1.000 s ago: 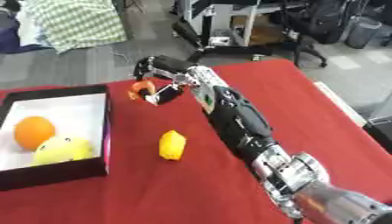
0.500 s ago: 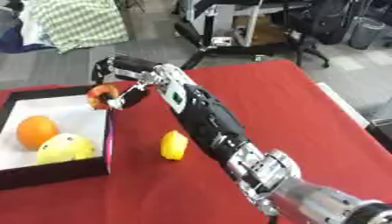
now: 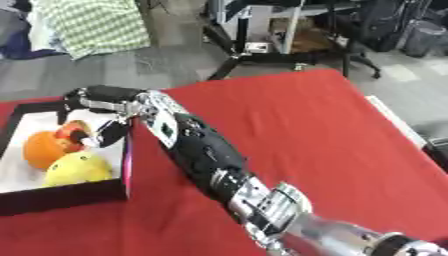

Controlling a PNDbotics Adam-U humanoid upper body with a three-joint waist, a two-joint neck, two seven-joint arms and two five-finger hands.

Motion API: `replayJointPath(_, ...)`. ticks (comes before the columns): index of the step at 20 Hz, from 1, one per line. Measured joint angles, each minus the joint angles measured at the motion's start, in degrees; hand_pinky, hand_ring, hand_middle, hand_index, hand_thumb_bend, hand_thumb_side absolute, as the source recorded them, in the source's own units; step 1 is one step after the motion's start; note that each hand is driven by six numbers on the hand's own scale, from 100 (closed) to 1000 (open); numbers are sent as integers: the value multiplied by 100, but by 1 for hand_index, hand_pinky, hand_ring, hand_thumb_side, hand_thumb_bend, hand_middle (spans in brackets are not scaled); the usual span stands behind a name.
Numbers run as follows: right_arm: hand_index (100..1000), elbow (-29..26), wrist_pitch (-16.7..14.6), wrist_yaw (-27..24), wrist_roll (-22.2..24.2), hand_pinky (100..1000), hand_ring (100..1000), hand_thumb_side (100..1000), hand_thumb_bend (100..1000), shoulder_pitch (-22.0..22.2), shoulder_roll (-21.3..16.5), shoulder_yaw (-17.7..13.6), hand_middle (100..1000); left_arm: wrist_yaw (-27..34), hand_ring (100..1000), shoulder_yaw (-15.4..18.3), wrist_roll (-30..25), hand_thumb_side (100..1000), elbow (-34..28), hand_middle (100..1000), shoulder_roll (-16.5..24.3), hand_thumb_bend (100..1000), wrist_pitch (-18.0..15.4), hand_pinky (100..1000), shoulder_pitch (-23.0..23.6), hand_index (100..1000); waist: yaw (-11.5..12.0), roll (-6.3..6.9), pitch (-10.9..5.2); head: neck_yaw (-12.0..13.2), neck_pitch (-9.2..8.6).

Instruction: Pick up objects on the table and place them in the box.

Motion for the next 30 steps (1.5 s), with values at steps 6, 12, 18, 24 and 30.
replayJointPath(6, 970, -68, -58, 192, -196, 1000, 850, 727, 100, 44, 0, 29, 820, 0, 656, 0, -1, 1000, 0, 589, 0, 100, 0, 692, -5, 814, -11, 0, 0, 0, 0)
replayJointPath(12, 963, -72, 27, 96, -430, 1000, 839, 726, 100, 89, 0, 36, 804, 0, 656, 0, -1, 1000, 0, 589, 0, 100, 0, 692, -5, 814, -34, 0, 0, 0, 0)
replayJointPath(18, 957, -289, 90, -347, -516, 1000, 843, 632, 100, 94, -80, 76, 800, 0, 656, 1, 2, 1000, 0, 588, 1, 100, 0, 692, 2, 814, -102, 0, 0, 25, 0)
replayJointPath(24, 963, -1278, 24, -1365, -255, 1000, 851, 559, 100, 403, -821, 377, 814, -19, 656, 52, 76, 1000, 11, 588, 20, 100, -7, 692, 139, 813, -359, -2, -7, 203, 35)
replayJointPath(30, 963, -2906, 79, -2458, 129, 1000, 856, 553, 100, 1330, -1903, 717, 823, -54, 655, 164, 193, 1000, 68, 588, 117, 100, -12, 692, 255, 813, -541, -3, -25, 434, 130)
